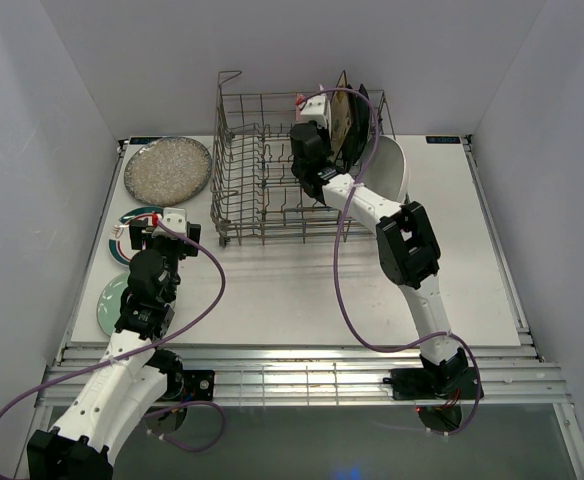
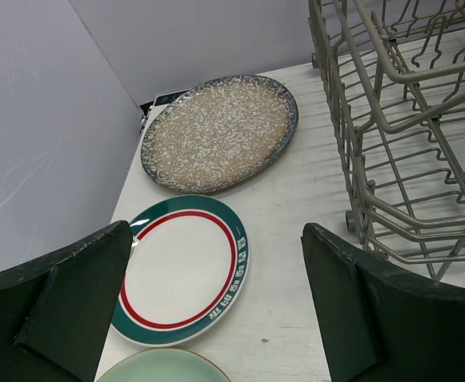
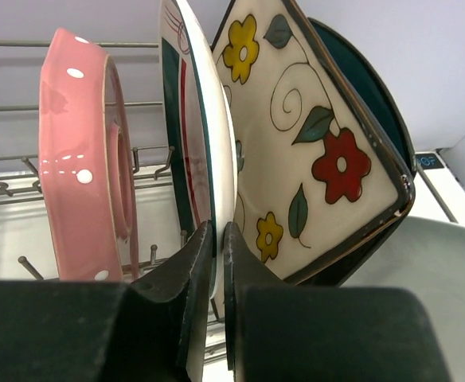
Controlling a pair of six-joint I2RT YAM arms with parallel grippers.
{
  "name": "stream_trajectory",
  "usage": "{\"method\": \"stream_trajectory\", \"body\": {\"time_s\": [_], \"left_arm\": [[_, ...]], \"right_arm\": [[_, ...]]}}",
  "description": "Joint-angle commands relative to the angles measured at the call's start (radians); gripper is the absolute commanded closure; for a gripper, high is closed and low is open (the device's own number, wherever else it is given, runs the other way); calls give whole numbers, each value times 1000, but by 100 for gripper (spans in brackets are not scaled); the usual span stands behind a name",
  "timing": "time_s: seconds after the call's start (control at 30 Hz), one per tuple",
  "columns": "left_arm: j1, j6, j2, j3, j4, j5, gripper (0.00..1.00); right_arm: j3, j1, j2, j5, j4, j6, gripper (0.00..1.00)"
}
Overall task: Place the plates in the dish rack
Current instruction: Insert the plate into the dish rack.
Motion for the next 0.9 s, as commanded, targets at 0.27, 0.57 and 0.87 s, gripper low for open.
{"method": "stream_trajectory", "body": {"time_s": [0.27,0.57,0.87], "left_arm": [[6,-4,-10,-12,12,17,2],[6,-2,-15,-12,12,17,2],[6,-2,-19,-12,10,17,2]], "right_arm": [[-60,-12,-12,-36,-55,164,92],[-227,-1,-100,-30,2,212,92],[-258,-1,-172,-41,-12,230,65]]}}
